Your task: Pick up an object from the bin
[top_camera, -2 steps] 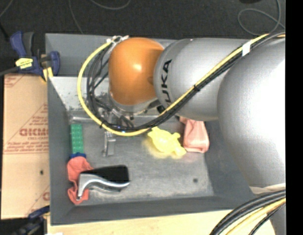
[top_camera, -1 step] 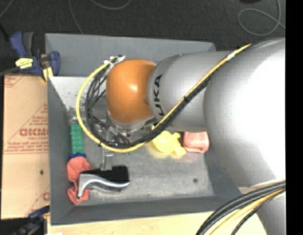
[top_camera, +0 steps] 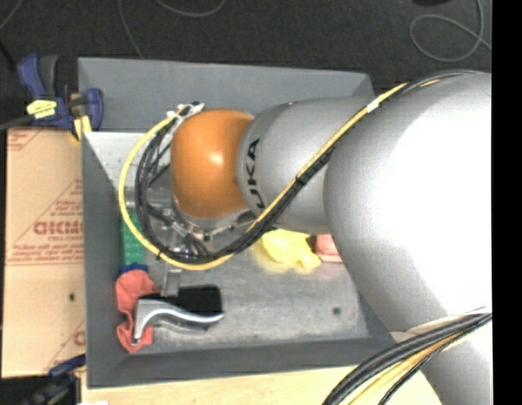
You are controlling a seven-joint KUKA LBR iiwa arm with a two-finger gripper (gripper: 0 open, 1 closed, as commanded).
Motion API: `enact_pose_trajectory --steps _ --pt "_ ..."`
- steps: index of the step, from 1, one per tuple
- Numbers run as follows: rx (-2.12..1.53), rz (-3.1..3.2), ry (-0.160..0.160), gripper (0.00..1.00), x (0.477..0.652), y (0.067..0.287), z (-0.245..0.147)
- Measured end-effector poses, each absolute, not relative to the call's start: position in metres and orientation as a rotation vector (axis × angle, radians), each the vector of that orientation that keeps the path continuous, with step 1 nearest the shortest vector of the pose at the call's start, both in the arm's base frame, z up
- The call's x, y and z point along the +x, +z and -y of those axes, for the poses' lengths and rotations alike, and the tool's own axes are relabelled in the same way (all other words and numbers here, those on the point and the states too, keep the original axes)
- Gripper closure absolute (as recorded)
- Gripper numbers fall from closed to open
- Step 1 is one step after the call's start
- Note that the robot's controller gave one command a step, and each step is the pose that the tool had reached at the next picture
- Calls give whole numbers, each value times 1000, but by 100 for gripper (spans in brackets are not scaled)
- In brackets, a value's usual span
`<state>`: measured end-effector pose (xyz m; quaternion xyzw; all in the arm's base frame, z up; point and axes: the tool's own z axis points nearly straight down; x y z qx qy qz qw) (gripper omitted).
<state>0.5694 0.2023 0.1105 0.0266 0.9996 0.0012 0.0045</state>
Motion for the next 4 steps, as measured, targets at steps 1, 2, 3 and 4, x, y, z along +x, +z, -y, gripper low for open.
enact_pose_trajectory --steps 1,2,3,4 --pt "-44 -3128 11 0 553 97 -187" --pt "109 -3136 3 0 508 136 -170" --pt "282 -3114 12 0 503 157 -160" --pt "48 -3120 9 100 484 98 -164"
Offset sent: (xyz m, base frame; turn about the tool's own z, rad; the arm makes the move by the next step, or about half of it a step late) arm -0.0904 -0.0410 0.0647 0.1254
